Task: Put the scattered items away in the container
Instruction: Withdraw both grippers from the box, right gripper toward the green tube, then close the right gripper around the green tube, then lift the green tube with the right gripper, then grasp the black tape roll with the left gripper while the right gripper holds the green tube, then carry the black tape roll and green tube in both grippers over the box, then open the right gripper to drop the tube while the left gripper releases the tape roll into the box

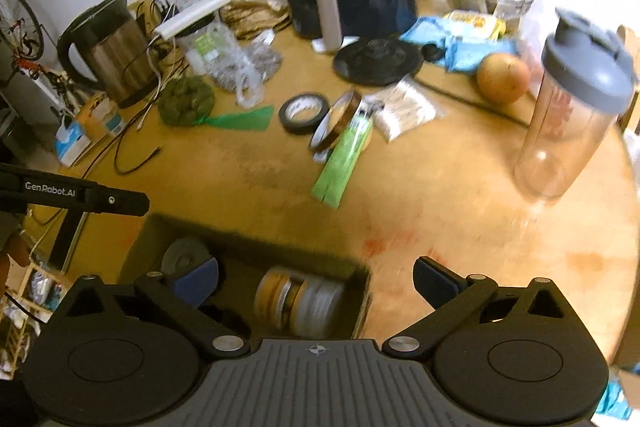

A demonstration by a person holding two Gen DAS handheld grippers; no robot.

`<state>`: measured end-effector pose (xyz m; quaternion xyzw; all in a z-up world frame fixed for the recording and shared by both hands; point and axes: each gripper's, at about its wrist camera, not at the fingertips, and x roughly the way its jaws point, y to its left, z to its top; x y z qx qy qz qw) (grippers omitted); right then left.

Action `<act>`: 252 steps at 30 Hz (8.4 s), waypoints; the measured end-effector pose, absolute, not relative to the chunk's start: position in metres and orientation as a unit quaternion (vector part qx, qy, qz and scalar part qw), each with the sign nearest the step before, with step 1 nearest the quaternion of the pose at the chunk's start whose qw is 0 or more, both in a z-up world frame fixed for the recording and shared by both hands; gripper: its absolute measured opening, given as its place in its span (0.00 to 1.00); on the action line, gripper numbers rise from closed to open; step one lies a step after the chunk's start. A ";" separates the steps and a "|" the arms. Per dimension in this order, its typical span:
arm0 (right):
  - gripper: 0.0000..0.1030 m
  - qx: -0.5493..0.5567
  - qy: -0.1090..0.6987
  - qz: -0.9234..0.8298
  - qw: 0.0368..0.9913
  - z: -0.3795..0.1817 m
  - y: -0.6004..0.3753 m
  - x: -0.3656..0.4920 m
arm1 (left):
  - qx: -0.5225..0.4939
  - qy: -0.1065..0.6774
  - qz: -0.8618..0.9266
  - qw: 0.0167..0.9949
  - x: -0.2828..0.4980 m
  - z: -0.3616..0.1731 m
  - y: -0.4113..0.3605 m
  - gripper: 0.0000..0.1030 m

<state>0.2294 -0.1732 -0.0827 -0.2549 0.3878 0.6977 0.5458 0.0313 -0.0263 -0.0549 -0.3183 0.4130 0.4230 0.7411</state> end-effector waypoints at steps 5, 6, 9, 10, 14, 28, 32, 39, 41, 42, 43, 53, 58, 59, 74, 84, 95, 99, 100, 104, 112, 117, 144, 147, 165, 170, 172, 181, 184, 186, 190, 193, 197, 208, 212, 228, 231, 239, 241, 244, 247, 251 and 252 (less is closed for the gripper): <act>1.00 -0.257 0.364 0.695 0.565 -0.071 -0.153 0.235 | -0.308 0.401 0.415 0.757 0.045 -0.045 -0.012 0.49; 1.00 -0.259 0.356 0.694 0.570 -0.070 -0.150 0.235 | -0.306 0.399 0.414 0.759 0.047 -0.043 -0.011 0.49; 1.00 -0.267 0.335 0.687 0.586 -0.067 -0.141 0.237 | -0.304 0.390 0.411 0.766 0.052 -0.039 -0.007 0.49; 1.00 -0.271 0.330 0.685 0.590 -0.067 -0.138 0.238 | -0.305 0.387 0.411 0.767 0.053 -0.039 -0.006 0.50; 1.00 -0.274 0.326 0.679 0.598 -0.074 -0.126 0.244 | -0.304 0.390 0.407 0.768 0.057 -0.041 -0.005 0.51; 0.99 -0.276 0.349 0.685 0.577 -0.101 -0.086 0.248 | -0.326 0.407 0.411 0.748 0.049 -0.065 0.004 0.58; 0.88 -0.269 0.378 0.680 0.568 -0.115 -0.070 0.249 | -0.331 0.409 0.410 0.745 0.049 -0.068 0.007 0.63; 0.79 -0.277 0.388 0.680 0.557 -0.133 -0.043 0.233 | -0.334 0.416 0.402 0.744 0.051 -0.072 0.010 0.63; 0.75 -0.280 0.394 0.676 0.556 -0.138 -0.036 0.229 | -0.335 0.418 0.401 0.743 0.050 -0.073 0.010 0.63; 0.73 -0.282 0.397 0.674 0.556 -0.141 -0.032 0.226 | -0.335 0.419 0.400 0.743 0.050 -0.073 0.010 0.63; 0.70 -0.284 0.399 0.673 0.555 -0.144 -0.029 0.224 | -0.336 0.421 0.399 0.742 0.049 -0.073 0.009 0.63; 0.36 -0.304 0.422 0.649 0.555 -0.173 -0.002 0.205 | -0.346 0.431 0.386 0.739 0.043 -0.079 0.007 0.63; 0.28 -0.309 0.422 0.643 0.559 -0.171 0.000 0.208 | -0.349 0.430 0.384 0.739 0.040 -0.080 0.009 0.63; 0.26 -0.312 0.421 0.643 0.559 -0.170 -0.001 0.210 | -0.349 0.430 0.383 0.740 0.040 -0.080 0.010 0.63; 0.25 -0.378 0.389 0.652 0.530 -0.188 -0.020 0.251 | -0.346 0.429 0.371 0.748 0.040 -0.080 0.019 0.63; 0.29 -0.374 0.364 0.649 0.554 -0.196 -0.021 0.253 | -0.338 0.428 0.366 0.754 0.044 -0.078 0.031 0.63; 0.29 -0.374 0.332 0.656 0.565 -0.199 -0.027 0.248 | -0.314 0.422 0.370 0.766 0.053 -0.071 0.059 0.63; 0.28 -0.371 0.327 0.657 0.569 -0.199 -0.029 0.246 | -0.299 0.421 0.369 0.772 0.059 -0.071 0.070 0.63; 0.28 -0.369 0.330 0.657 0.569 -0.199 -0.029 0.247 | -0.295 0.422 0.368 0.774 0.061 -0.072 0.072 0.63; 0.28 -0.364 0.338 0.653 0.571 -0.195 -0.032 0.253 | -0.273 0.424 0.365 0.783 0.068 -0.074 0.081 0.63; 0.28 -0.318 0.370 0.650 0.583 -0.169 -0.051 0.268 | -0.211 0.432 0.356 0.801 0.088 -0.089 0.093 0.63; 0.28 -0.299 0.376 0.650 0.589 -0.151 -0.066 0.274 | -0.165 0.444 0.349 0.808 0.102 -0.108 0.101 0.63; 0.28 -0.248 0.398 0.635 0.614 -0.106 -0.140 0.285 | -0.139 0.486 0.350 0.789 0.138 -0.162 0.138 0.15; 0.28 -0.242 0.397 0.638 0.614 -0.102 -0.145 0.288 | -0.149 0.478 0.355 0.790 0.128 -0.152 0.131 0.15; 0.28 -0.218 0.383 0.712 0.547 -0.077 -0.150 0.297 | -0.181 0.397 0.373 0.819 0.083 -0.047 0.046 0.15; 0.28 -0.208 0.368 0.733 0.532 -0.063 -0.147 0.298 | -0.185 0.381 0.374 0.825 0.081 -0.031 0.024 0.15; 0.28 -0.206 0.360 0.742 0.526 -0.058 -0.146 0.298 | -0.186 0.376 0.376 0.826 0.080 -0.026 0.015 0.15; 0.28 -0.197 0.349 0.760 0.511 -0.052 -0.155 0.299 | -0.219 0.367 0.399 0.811 0.058 -0.026 -0.015 0.15; 0.28 -0.198 0.356 0.762 0.504 -0.056 -0.161 0.300 | -0.239 0.372 0.406 0.800 0.048 -0.037 -0.024 0.15; 0.28 -0.199 0.362 0.762 0.499 -0.059 -0.165 0.301 | -0.251 0.378 0.413 0.789 0.042 -0.045 -0.030 0.15; 0.28 -0.208 0.371 0.762 0.488 -0.067 -0.175 0.302 | -0.275 0.386 0.420 0.774 0.030 -0.060 -0.045 0.15; 0.28 -0.215 0.377 0.763 0.480 -0.072 -0.182 0.301 | -0.287 0.391 0.418 0.768 0.024 -0.067 -0.055 0.15; 0.28 -0.221 0.388 0.763 0.468 -0.078 -0.189 0.298 | -0.299 0.399 0.415 0.761 0.019 -0.076 -0.067 0.15; 0.28 -0.235 0.391 0.767 0.452 -0.083 -0.209 0.286 | -0.323 0.430 0.417 0.733 0.010 -0.100 -0.086 0.16; 0.28 -0.243 0.392 0.767 0.446 -0.086 -0.215 0.284 | -0.328 0.432 0.413 0.732 0.007 -0.104 -0.091 0.20; 0.28 -0.260 0.394 0.772 0.424 -0.091 -0.218 0.270 | -0.284 0.412 0.434 0.749 0.006 -0.085 -0.109 0.52; 0.28 -0.264 0.390 0.775 0.422 -0.092 -0.217 0.266 | -0.282 0.414 0.432 0.750 0.006 -0.084 -0.110 0.52; 0.28 -0.295 0.333 0.796 0.411 -0.090 -0.216 0.247 | -0.281 0.433 0.441 0.734 0.001 -0.088 -0.113 0.52; 0.29 -0.310 0.308 0.802 0.407 -0.091 -0.217 0.239 | -0.287 0.436 0.442 0.730 -0.002 -0.090 -0.112 0.52; 0.29 -0.348 0.291 0.800 0.393 -0.101 -0.214 0.228 | -0.289 0.443 0.442 0.724 -0.002 -0.092 -0.110 0.52; 0.51 -0.356 0.299 0.797 0.385 -0.108 -0.214 0.228 | -0.285 0.451 0.443 0.721 -0.001 -0.094 -0.109 0.52; 0.72 -0.331 0.316 0.801 0.386 -0.105 -0.217 0.235 | -0.273 0.463 0.434 0.723 0.006 -0.096 -0.105 0.52; 0.73 -0.330 0.316 0.801 0.386 -0.104 -0.217 0.235 | -0.270 0.465 0.431 0.725 0.009 -0.097 -0.104 0.52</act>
